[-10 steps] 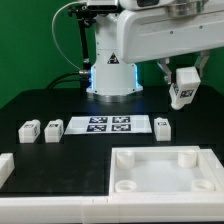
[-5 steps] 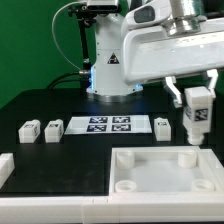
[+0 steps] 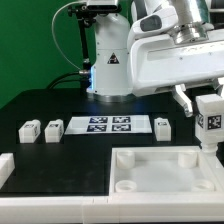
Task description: Assemble one leg
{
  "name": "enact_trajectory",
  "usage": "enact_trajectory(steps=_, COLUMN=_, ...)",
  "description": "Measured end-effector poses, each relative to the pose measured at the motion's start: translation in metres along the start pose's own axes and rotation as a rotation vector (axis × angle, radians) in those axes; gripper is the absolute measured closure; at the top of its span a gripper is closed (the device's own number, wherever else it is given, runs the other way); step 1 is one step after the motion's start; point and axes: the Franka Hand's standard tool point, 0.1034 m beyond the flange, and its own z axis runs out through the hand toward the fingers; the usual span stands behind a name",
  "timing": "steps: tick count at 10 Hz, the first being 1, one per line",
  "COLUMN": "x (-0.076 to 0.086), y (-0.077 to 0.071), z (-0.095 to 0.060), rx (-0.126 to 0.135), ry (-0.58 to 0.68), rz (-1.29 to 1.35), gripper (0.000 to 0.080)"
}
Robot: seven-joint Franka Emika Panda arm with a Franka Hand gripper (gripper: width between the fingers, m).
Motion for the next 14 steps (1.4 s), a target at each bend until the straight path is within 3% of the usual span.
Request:
enact_trajectory(steps=2, x=-0.005, y=0.001, z=0.003, rx=-0.009, ry=-0.003, rz=-0.03, gripper=0.0508)
enact_trajectory(steps=3, x=-0.001, y=0.009, z=0.007, rx=-0.02, ry=-0.001, rz=-0.061, gripper=0.0508)
enact_trajectory(steps=5, x=0.003, y=0.017, z=0.023, rx=-0.026, ry=0.005, rz=-0.061, gripper=0.0508)
enact_trajectory(steps=8, x=-0.01, y=0.018, z=0.036, rx=-0.023, ry=-0.021, rz=-0.056, gripper=0.0508)
enact_trajectory(steps=14, x=-0.012, y=0.015, z=0.043, rx=-0.019, ry=-0.021, rz=-0.057, gripper=0.0508)
